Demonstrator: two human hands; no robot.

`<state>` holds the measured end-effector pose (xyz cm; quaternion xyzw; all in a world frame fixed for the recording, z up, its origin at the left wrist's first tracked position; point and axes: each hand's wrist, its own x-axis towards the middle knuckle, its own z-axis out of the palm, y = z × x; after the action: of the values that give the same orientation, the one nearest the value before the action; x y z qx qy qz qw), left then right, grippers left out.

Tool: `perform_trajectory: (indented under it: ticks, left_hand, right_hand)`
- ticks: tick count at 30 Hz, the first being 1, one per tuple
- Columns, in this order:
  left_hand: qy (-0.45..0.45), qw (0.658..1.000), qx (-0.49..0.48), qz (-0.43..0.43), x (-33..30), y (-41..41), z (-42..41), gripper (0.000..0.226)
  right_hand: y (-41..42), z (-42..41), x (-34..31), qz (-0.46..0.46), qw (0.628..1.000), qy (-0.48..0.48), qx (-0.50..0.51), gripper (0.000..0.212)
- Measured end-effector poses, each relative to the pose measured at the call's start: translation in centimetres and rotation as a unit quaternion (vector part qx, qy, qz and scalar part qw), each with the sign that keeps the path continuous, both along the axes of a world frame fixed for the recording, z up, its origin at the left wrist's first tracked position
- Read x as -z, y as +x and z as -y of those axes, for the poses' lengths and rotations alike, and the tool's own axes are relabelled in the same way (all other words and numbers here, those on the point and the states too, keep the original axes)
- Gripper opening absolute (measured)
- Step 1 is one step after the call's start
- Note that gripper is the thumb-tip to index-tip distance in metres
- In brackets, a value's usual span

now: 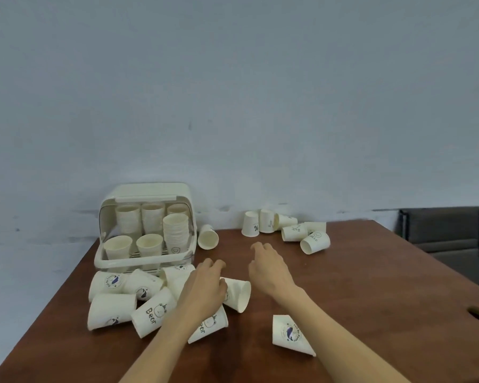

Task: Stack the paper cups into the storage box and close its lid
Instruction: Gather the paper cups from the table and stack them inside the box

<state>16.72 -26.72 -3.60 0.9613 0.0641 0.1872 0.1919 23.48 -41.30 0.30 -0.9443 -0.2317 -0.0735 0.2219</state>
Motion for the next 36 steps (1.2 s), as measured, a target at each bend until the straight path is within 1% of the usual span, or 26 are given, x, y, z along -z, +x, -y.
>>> perform_trajectory:
  ticks: [5,10,15,19,23,27,31,36]
  left_hand:
    - [0.013,0.999,0.03,-0.017,0.0,2.6,2.4,0.037]
    - [0.029,0.997,0.068,-0.036,0.0,7.7,6.0,0.037]
    - [0.062,0.991,0.097,-0.063,0.4,13.8,9.7,0.036]
    - [0.106,0.986,0.111,-0.071,0.2,18.7,11.8,0.035]
    - [0.143,0.979,0.112,-0.092,0.1,24.0,12.9,0.034]
    - [0.166,0.975,0.106,-0.105,0.5,28.2,13.4,0.028]
    - [0.196,0.97,0.105,-0.102,1.0,31.4,13.7,0.031]
    - [0.234,0.963,0.099,-0.094,1.6,34.6,14.0,0.036]
  right_hand:
    - [1.8,2.6,0.4,-0.01,1.0,0.0,0.029,0.038]
    - [5.3,6.3,1.7,-0.037,0.996,-0.008,0.075,0.036]
    - [10.8,9.8,3.5,-0.071,0.987,0.011,0.144,0.038]
    - [16.2,12.1,4.6,-0.11,0.973,0.035,0.199,0.028]
    - [21.7,13.4,5.4,-0.133,0.96,0.062,0.237,0.029]
    - [26.1,13.6,6.4,-0.144,0.955,0.074,0.248,0.033]
    - [29.2,13.4,7.3,-0.167,0.948,0.099,0.251,0.047]
    - [30.8,13.1,7.7,-0.183,0.952,0.099,0.223,0.042]
